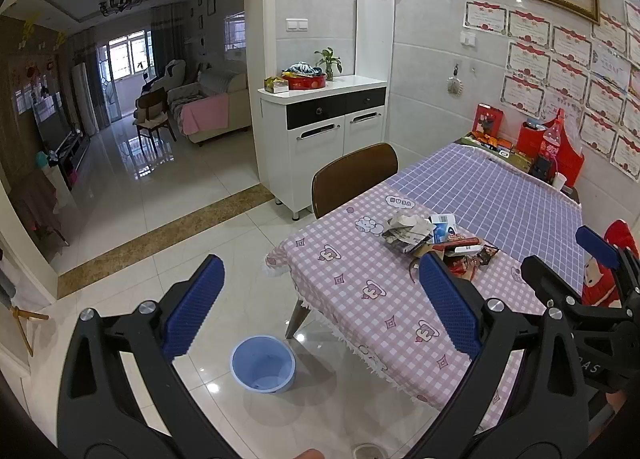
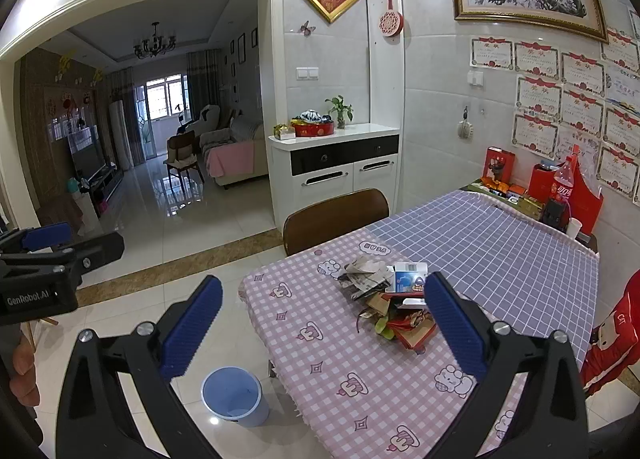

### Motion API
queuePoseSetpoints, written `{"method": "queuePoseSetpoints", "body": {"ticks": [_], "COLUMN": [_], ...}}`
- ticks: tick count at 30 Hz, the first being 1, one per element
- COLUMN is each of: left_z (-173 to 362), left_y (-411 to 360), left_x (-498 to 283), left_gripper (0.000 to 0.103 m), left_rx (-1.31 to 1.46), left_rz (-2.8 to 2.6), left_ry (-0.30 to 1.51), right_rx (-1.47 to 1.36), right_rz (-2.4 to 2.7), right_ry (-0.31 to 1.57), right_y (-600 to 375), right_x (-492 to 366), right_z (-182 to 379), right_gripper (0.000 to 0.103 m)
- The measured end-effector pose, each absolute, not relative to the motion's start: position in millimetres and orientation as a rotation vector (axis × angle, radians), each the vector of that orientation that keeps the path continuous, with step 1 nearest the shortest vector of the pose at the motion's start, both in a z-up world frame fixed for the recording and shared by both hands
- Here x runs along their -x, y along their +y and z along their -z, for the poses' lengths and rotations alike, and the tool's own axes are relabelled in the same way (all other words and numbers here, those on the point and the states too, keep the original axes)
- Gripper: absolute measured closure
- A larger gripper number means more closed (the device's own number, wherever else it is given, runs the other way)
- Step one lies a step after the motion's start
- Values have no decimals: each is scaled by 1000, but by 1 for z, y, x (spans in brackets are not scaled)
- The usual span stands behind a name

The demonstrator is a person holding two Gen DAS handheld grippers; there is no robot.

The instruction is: Collect trash

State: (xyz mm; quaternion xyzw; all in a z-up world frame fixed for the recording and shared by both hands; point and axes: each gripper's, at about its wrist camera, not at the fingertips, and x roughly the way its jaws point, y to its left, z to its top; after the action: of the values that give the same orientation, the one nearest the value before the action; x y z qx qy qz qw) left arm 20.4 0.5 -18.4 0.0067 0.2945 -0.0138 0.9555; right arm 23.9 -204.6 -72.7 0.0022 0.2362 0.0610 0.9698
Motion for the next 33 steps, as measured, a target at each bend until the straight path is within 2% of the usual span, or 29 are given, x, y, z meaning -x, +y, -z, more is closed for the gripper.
{"method": "queuePoseSetpoints", "body": {"ticks": [33], "left_z": [18], "left_y": [3], "left_x": [-18], "left_gripper": [7], "left_rx": [-12], "left_rz": [34], "left_ry": [604], "right_rx": [-4], "right_rz": [-136], "right_ry": [494], "right_y": [-182], "right_x": [-20], "right_z": [73], "right_gripper": [4]}}
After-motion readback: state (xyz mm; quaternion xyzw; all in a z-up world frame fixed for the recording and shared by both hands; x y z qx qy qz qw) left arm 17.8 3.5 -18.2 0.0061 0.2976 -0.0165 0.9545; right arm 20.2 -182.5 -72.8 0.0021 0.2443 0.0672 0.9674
